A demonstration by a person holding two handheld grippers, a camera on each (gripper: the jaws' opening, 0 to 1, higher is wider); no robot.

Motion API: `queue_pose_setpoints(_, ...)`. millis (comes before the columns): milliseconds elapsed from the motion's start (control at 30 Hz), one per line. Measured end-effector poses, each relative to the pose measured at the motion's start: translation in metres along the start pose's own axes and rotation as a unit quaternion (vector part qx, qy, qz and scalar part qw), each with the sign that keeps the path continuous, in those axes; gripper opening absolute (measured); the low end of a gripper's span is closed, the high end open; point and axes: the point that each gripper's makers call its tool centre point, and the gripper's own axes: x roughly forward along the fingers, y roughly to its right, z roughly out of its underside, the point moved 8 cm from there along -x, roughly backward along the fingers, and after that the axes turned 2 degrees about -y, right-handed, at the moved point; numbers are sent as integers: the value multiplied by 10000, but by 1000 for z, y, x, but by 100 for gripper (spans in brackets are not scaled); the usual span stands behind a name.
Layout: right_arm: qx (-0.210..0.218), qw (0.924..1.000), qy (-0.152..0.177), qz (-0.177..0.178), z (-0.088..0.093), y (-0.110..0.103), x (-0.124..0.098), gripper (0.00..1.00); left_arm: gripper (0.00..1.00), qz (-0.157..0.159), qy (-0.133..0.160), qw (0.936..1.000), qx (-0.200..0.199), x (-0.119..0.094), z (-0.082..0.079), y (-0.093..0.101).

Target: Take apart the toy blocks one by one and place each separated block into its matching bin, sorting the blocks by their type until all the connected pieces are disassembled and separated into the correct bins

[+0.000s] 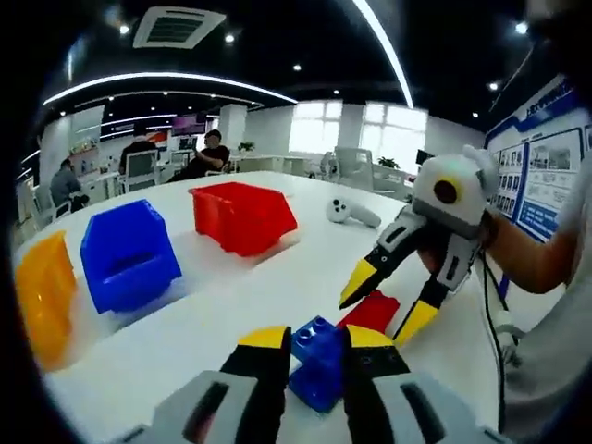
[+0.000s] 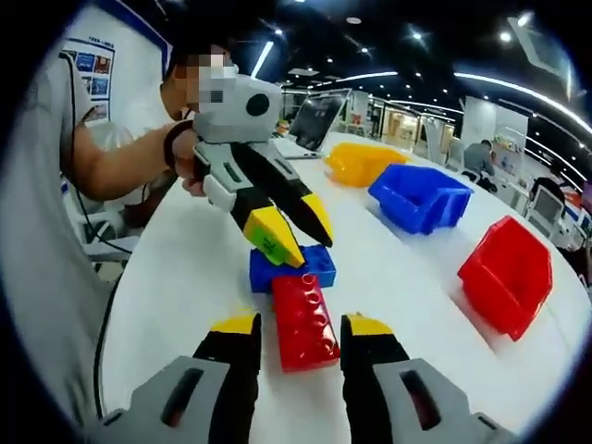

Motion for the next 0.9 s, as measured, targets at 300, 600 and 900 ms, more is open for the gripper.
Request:
queue_pose_setpoints(300, -279, 9995, -82, 156, -7, -4, -4, 26, 23, -6, 47, 10000, -79, 0, -1, -1)
queue_pose_setpoints(600, -1723, 9813, -465, 726, -16, -13, -8, 25, 22, 14, 109, 9998, -185, -3, 1, -8)
queue_pose_setpoints(900, -389, 9899, 957, 974, -32, 14, -32, 26, 22, 4, 139, 9997, -196, -3, 1, -7)
